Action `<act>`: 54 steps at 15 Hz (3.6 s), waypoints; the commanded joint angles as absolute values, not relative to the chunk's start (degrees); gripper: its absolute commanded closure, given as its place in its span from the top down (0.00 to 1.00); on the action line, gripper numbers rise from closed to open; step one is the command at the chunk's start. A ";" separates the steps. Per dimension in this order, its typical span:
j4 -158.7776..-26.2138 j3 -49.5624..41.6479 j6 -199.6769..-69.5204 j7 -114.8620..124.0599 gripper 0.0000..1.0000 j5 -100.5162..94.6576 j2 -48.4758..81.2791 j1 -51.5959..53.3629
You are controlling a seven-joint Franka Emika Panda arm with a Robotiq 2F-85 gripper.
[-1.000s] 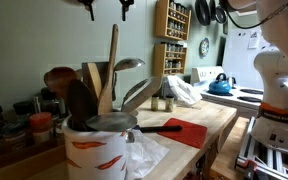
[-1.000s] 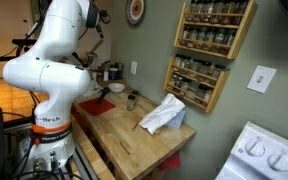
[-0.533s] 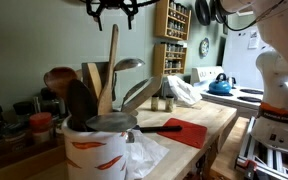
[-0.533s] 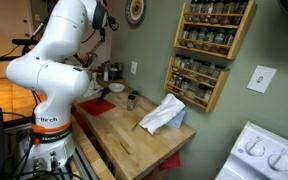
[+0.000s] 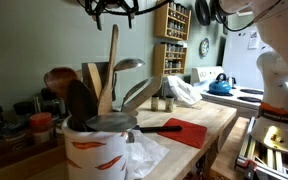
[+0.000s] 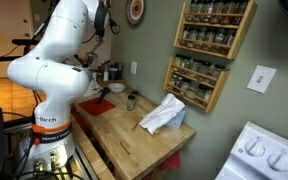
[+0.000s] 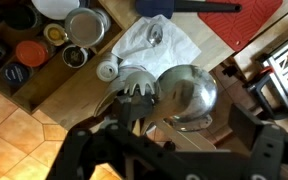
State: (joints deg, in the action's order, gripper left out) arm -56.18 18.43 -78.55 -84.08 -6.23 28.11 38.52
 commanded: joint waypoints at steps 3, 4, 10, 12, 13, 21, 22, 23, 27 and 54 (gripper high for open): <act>-61.88 17.57 -83.77 -75.87 0.74 -7.26 25.38 38.67; -62.49 17.56 -84.50 -75.12 0.78 -7.50 25.11 38.56; -65.35 17.14 -83.79 -73.56 0.62 -8.77 23.19 38.60; -66.32 17.14 -83.77 -73.37 0.44 -9.05 22.37 38.50; -66.73 17.14 -83.76 -73.37 0.38 -9.16 22.05 38.49; -67.90 17.54 -82.97 -73.74 0.03 -9.55 20.35 39.13; -67.82 17.59 -82.84 -73.54 0.03 -9.85 20.17 39.42; -67.62 17.60 -82.40 -73.40 0.03 -10.77 20.02 40.04; -66.24 17.79 -80.80 -72.12 0.03 -15.76 20.29 43.46; -55.74 17.59 -73.14 -69.37 0.03 -25.99 30.13 54.71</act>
